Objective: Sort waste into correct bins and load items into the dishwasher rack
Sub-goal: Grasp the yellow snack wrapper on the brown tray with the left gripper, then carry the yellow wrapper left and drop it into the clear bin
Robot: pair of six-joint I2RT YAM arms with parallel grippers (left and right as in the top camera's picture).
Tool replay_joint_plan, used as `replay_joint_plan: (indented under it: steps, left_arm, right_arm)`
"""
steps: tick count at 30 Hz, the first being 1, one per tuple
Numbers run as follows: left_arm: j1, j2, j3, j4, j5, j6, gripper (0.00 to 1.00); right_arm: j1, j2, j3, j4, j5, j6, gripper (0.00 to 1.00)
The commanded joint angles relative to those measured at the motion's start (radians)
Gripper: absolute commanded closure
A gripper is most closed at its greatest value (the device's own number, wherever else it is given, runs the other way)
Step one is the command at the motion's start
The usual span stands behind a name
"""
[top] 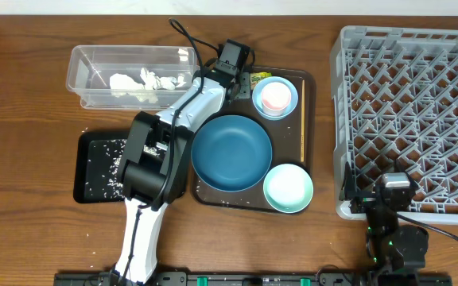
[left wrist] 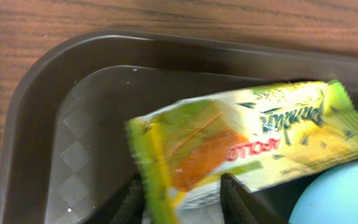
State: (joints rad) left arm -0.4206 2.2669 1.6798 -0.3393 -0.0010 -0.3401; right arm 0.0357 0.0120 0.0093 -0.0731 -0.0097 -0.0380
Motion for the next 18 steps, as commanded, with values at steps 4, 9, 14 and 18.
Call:
replay_joint_plan:
  steps: [4, 9, 14, 18]
  left_arm:
    - [0.006, 0.013, 0.005, -0.014, -0.012, 0.010, 0.81]
    - [0.006, -0.008, 0.005, -0.036, -0.012, 0.010, 0.94]
    - [0.006, -0.093, 0.005, -0.055, -0.012, 0.010, 0.94]
    - [0.007, -0.196, 0.005, -0.072, -0.083, 0.009, 0.94]
  right_arm:
    - [-0.005, -0.005, -0.004, -0.001, 0.003, -0.012, 0.01]
    - [-0.005, -0.005, -0.004, -0.001, 0.003, -0.012, 0.01]
    - [-0.005, -0.005, -0.004, -0.001, 0.003, -0.012, 0.01]
    - [-0.005, -0.005, -0.004, -0.001, 0.003, -0.012, 0.01]
